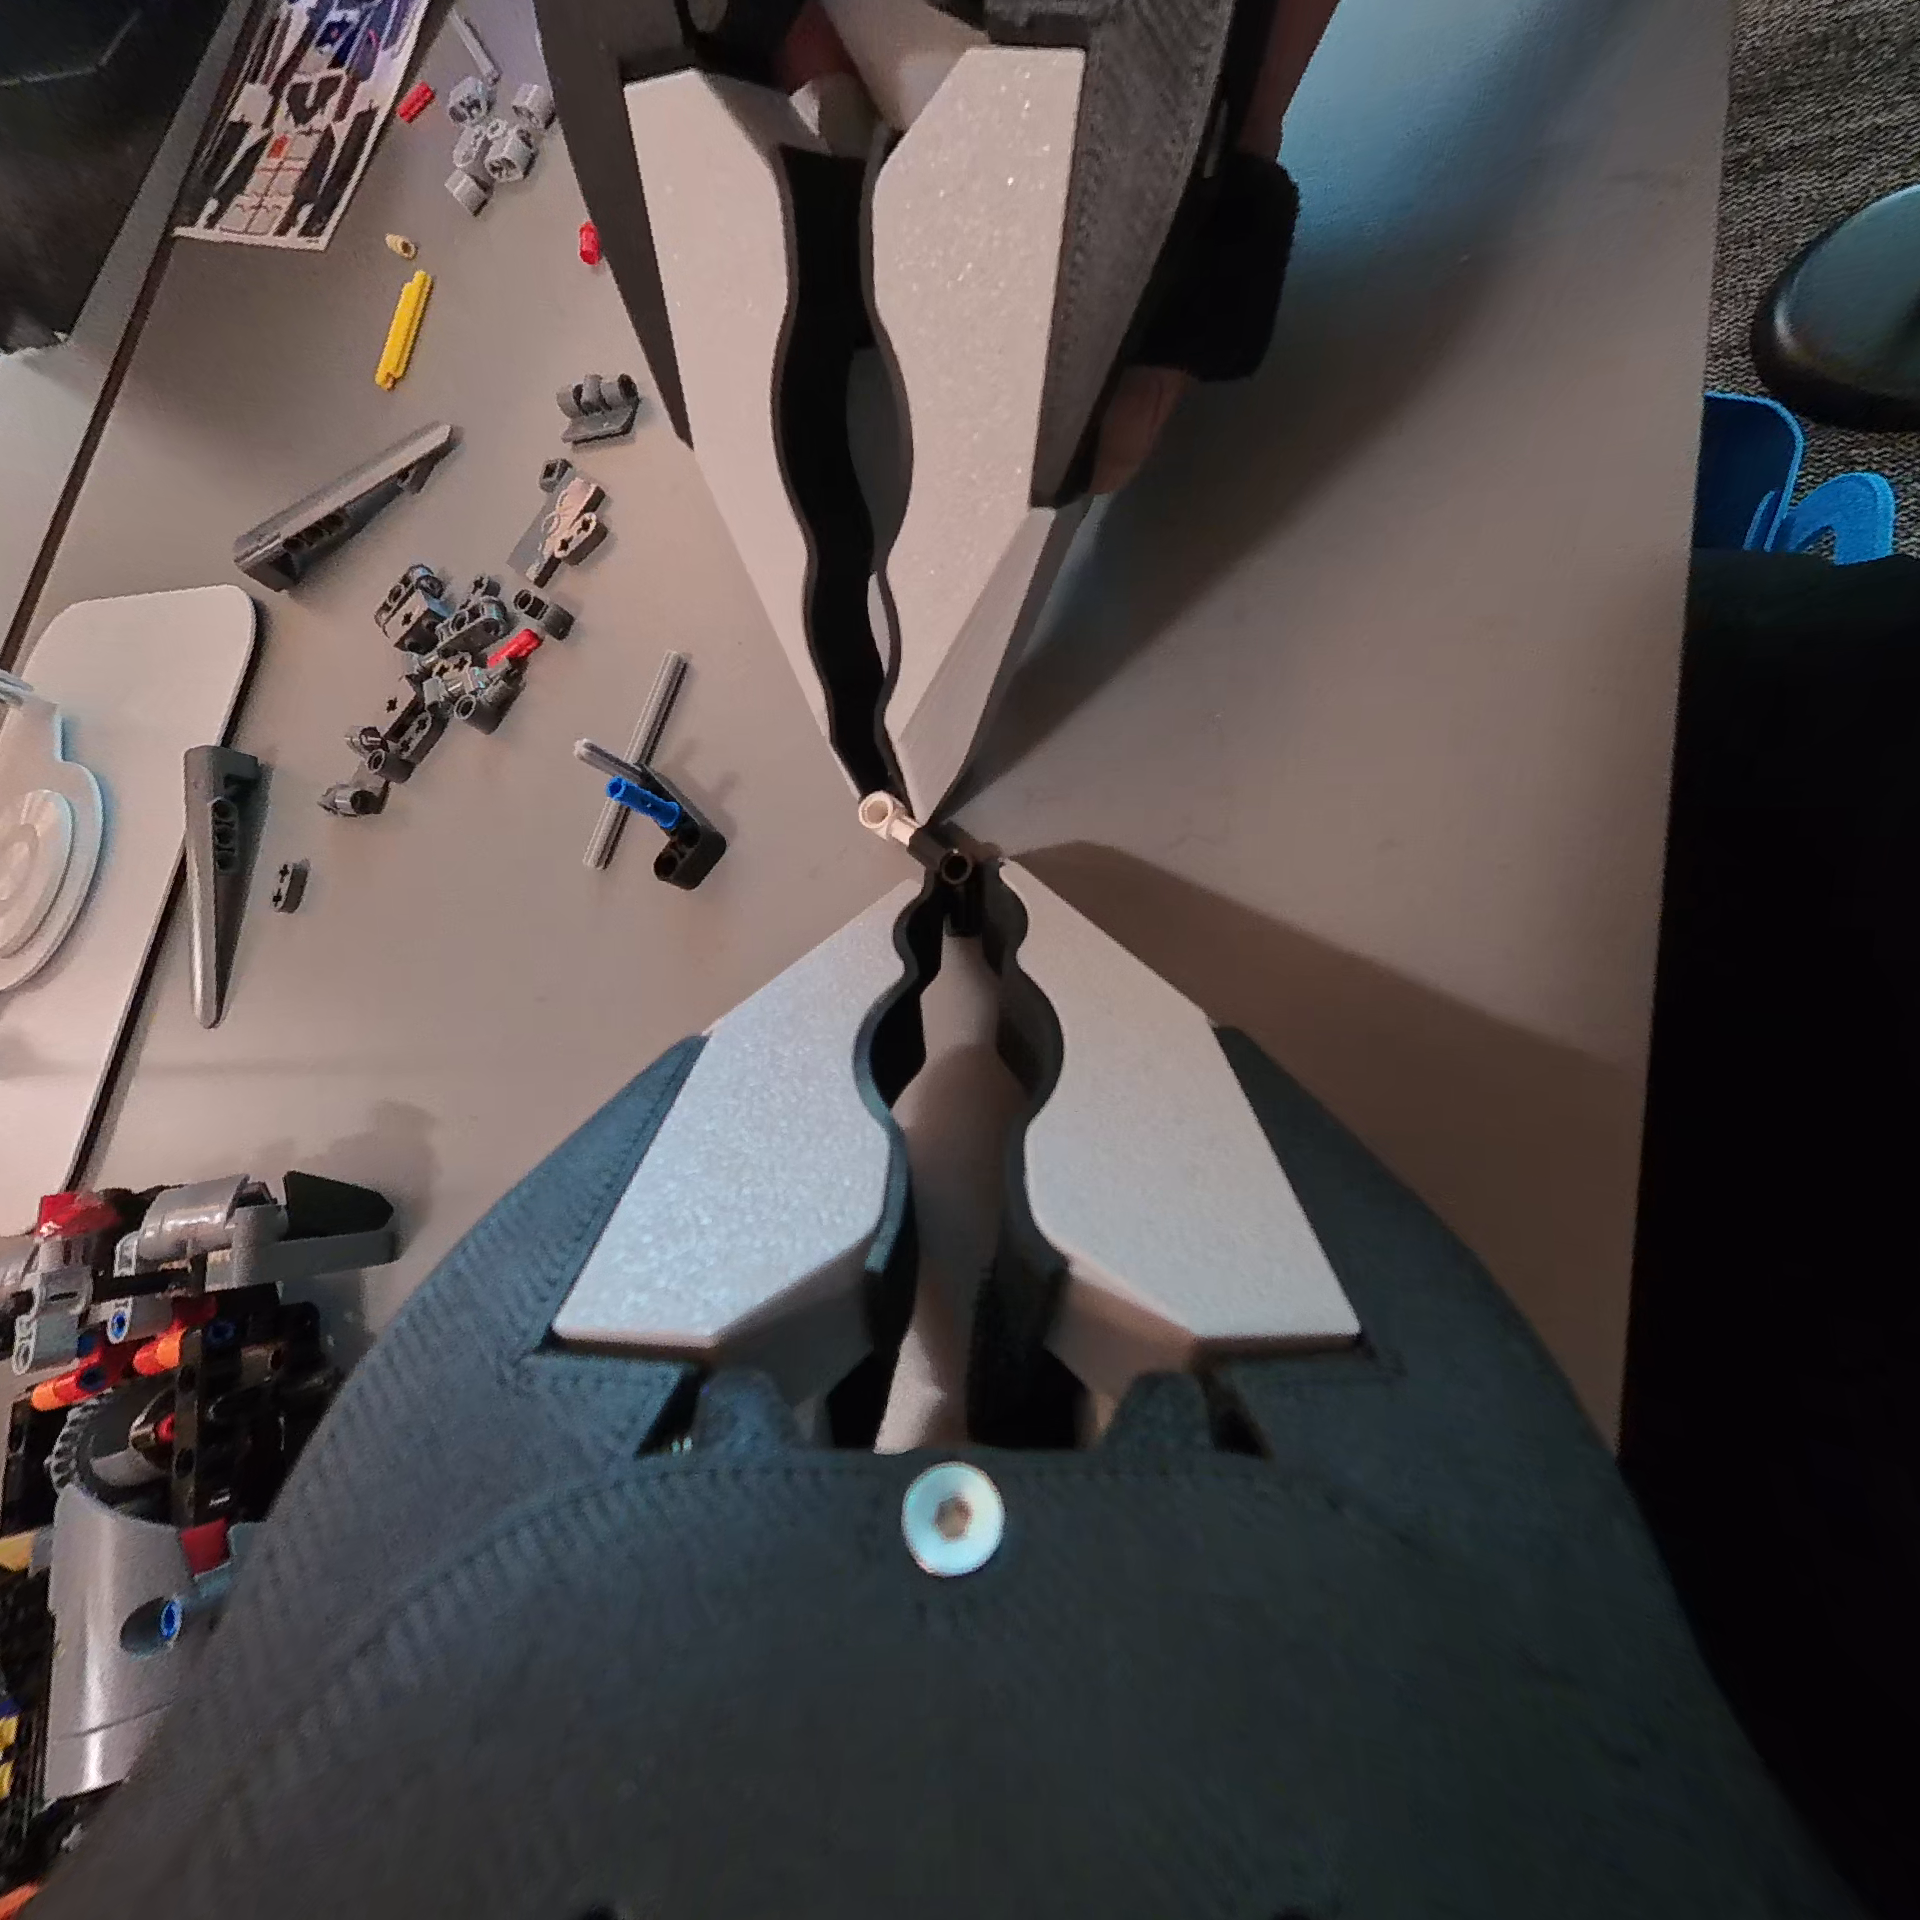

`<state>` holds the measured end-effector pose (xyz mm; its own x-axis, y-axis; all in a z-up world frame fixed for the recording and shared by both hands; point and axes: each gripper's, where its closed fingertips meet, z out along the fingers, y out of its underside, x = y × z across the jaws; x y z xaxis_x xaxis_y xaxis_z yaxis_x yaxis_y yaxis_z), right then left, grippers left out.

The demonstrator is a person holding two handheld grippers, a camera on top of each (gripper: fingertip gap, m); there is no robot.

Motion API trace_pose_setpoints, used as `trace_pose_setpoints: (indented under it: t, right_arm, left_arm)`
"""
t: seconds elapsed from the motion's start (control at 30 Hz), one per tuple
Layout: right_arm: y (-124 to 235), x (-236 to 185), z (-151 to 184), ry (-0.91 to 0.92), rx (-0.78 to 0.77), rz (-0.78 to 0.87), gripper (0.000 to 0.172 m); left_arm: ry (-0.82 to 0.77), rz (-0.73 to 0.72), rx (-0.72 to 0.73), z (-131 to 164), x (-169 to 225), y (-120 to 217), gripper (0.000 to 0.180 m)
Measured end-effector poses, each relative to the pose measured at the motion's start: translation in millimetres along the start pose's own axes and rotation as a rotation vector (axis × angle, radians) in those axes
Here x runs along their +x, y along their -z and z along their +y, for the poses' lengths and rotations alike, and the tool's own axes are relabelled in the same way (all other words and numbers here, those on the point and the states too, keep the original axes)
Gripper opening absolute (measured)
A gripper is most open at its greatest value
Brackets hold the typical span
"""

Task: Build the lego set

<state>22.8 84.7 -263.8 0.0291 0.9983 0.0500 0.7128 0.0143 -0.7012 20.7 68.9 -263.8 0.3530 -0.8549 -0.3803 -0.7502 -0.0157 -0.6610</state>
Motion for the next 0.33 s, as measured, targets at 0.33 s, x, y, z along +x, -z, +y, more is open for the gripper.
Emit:
trace_pose_setpoints:
  t: [0.33]
  right_arm:
    - [0.8, -1.0, 0.8, -0.033, -0.018, 0.043, 0.004]
  left_arm:
    - [0.015, -0.023, -0.014, -0.7, 0.7, -0.3, 0.006]
